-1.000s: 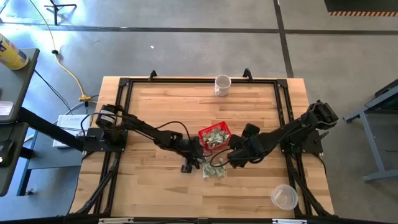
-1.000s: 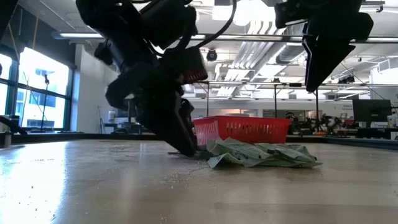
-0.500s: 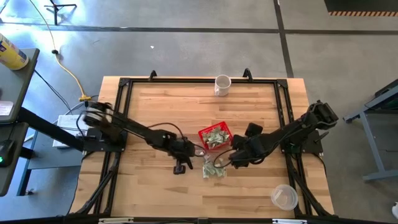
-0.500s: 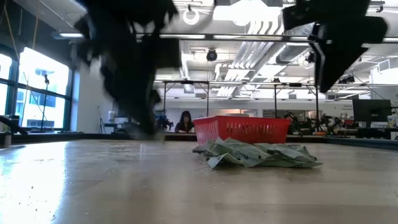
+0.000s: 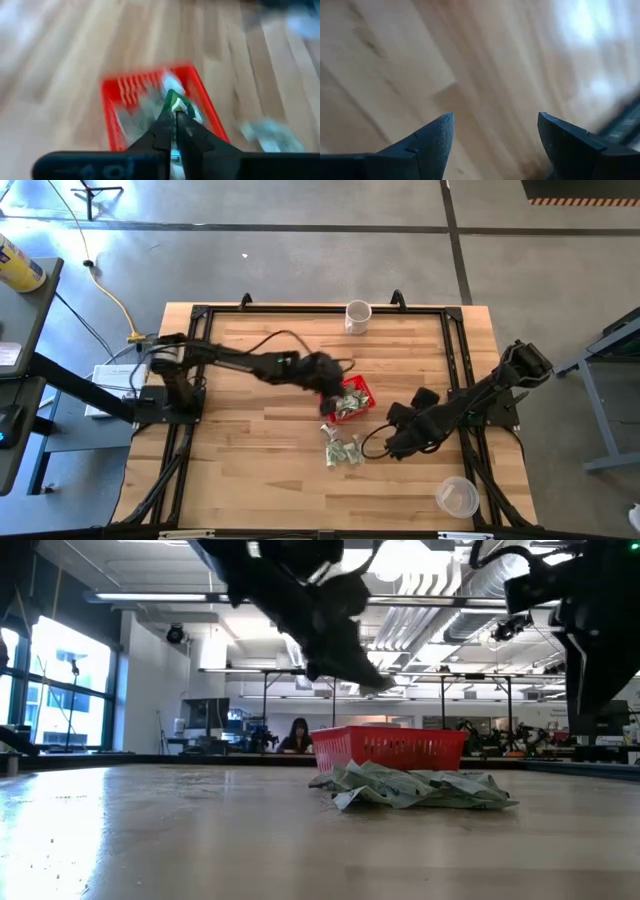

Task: Pick and place items into bin
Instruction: Put the green truvia packet into the red bin, then adjust the white stevia packet in the red bin

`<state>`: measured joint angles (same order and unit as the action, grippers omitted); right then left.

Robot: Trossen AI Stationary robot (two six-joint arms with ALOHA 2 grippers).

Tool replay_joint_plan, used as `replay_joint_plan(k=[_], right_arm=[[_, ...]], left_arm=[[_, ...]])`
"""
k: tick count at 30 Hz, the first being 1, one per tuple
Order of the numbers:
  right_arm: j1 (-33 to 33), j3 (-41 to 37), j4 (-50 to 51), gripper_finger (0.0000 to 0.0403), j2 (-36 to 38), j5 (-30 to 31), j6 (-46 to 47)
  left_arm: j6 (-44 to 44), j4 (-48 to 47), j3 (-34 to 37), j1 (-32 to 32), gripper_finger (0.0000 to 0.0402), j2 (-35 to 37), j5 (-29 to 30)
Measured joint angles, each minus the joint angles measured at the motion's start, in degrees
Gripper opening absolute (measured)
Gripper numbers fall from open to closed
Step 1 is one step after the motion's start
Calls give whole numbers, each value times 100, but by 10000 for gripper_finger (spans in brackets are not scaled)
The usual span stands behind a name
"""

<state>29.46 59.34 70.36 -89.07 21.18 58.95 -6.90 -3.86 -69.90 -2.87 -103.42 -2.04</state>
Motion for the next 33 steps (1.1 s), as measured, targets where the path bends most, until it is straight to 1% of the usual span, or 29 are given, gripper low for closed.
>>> replay_joint_plan(k=[2, 4, 5, 6, 8, 9, 11, 14, 16, 17, 19, 21, 22, 25, 26, 28, 30, 32, 33], right_arm=[[13, -24, -294, 279, 14, -98, -72], [23, -9, -436, 279, 23, -38, -102], [24, 15, -504, 279, 17, -13, -115], [24, 15, -587, 279, 26, 27, -124], [24, 19, -633, 279, 32, 79, -134], [24, 19, -652, 279, 32, 80, -141], [24, 19, -656, 279, 34, 135, -209], [24, 17, -828, 279, 34, 136, -432], [4, 17, -948, 279, 34, 94, -659], [-40, 17, -1012, 279, 34, 65, -737], [-161, 18, -1091, 274, 37, -21, -794], [-343, 17, -1186, 261, 69, -73, -806], [-414, 17, -1226, 252, 146, -51, -841], [-623, 17, -1407, 218, 352, 1, -1090], [-666, 14, -1417, 206, 453, 19, -1171], [-795, 12, -1416, 184, 595, 59, -1325], [-893, 10, -1226, 164, 747, 88, -1339], [-981, 6, -1065, 141, 863, 50, -1229], [-1006, 6, -950, 127, 940, 56, -1124]], left_arm=[[48, -225, -318, -140, 82, -243, -42], [42, -371, -643, -186, 101, -564, -40], [22, -606, -720, -186, 109, -659, -40], [21, -899, -785, -179, 117, -731, -44], [22, -838, -998, -115, 133, -845, -50], [17, -962, -1065, -80, 141, -812, -48], [9, -1386, -1296, 0, 156, -784, -53], [15, -2494, -1594, 148, 173, -677, -56], [66, -2707, -1714, 273, 179, -535, -44], [66, -3030, -1706, 327, 180, -427, -40], [27, -3241, -1713, 431, 178, -341, -25], [-150, -3877, -1577, 470, 170, -226, -19], [-313, -4011, -1498, 471, 164, -162, -17], [-674, -3758, -939, 507, 142, 370, 137], [-787, -3391, -713, 514, 134, 548, 140], [-845, -2250, -247, 518, 117, 763, 58], [-782, -1267, 100, 452, 98, 751, -150], [-725, -479, 138, 330, 69, 469, -342], [-724, -330, 70, 271, 51, 295, -332]])
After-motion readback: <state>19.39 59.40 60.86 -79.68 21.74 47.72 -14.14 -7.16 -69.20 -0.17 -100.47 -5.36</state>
